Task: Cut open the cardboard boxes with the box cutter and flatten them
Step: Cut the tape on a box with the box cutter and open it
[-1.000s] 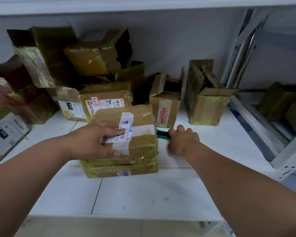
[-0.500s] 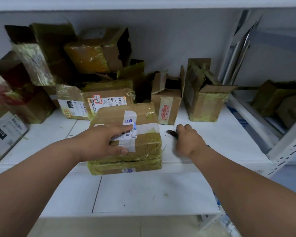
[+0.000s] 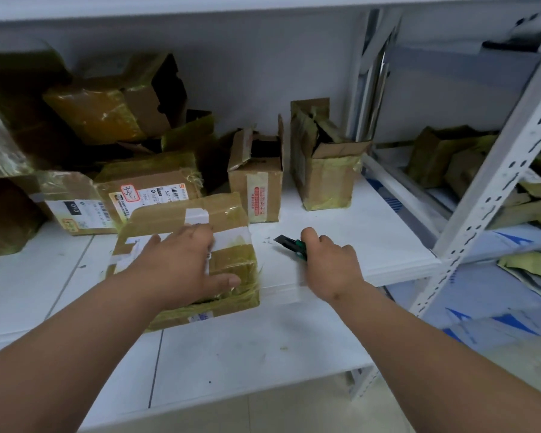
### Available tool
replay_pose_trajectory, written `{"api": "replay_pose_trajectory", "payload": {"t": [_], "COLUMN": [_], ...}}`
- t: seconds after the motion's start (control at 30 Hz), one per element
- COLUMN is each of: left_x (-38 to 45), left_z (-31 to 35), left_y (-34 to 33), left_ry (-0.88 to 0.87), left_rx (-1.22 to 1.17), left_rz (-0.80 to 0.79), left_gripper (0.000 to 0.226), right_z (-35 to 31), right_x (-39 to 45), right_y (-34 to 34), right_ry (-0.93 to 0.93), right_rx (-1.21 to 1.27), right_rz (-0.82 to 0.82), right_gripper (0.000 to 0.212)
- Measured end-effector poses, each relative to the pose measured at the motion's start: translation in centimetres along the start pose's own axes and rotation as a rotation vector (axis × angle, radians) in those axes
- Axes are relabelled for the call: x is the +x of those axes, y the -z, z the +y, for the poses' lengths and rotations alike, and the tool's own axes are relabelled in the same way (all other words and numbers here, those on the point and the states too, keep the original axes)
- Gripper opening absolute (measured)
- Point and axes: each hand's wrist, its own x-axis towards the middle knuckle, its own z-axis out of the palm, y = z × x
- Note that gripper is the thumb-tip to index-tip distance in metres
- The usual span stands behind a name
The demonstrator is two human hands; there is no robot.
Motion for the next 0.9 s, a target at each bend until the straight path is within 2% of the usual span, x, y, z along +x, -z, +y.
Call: {"api": "replay_pose_trajectory", "payload": {"t": [0.13,0.23,0.33,0.43,0.53,0.63,0.9], "left_x": [0.2,0.4,0.5,0.3,0.2,0.1,0.2], "left_z": [-0.2,-0.6,-0.6,-0.6,-0.6,-0.5,-0.5], "left_y": [0.1,0.1,0.2,0.0,-0.1,-0.2,-0.3], "left_ry": [-0.044,-0.098,-0.081,-0.08,-0.077,-0.076,-0.074], "left_rx": [0.01,0.032,0.027,0.026,0.029,0.028,-0.003], "left_rz": [-0.056,-0.125,-0.145,-0.133,-0.126,-0.122,-0.126], "left_gripper": [0.071,0.075,0.081,0.083,0.082,0.082,0.082], "right_z": [0.3,-0.1,-0.6,-1.0,-1.2,-1.3,-1.9], "right_x": [-2.2,-3.6,-4.4,-5.0,-5.0,-5.0,-4.8], "right_y": [0.0,-1.0,-2.3,-2.9,-3.3,-3.5,-3.6], "right_ry": [0.103,0.179,0.228,0.238,0.242,0.235,0.19], "right_rx": [0.329,0.457,0.509,0.553,0.556,0.56,0.588], "right_rz": [-0.019,0.041,0.146,0.179,0.186,0.18,0.178], "right_gripper": [0.024,0.023,0.021,0.027,0.033,0.025,0.02]}}
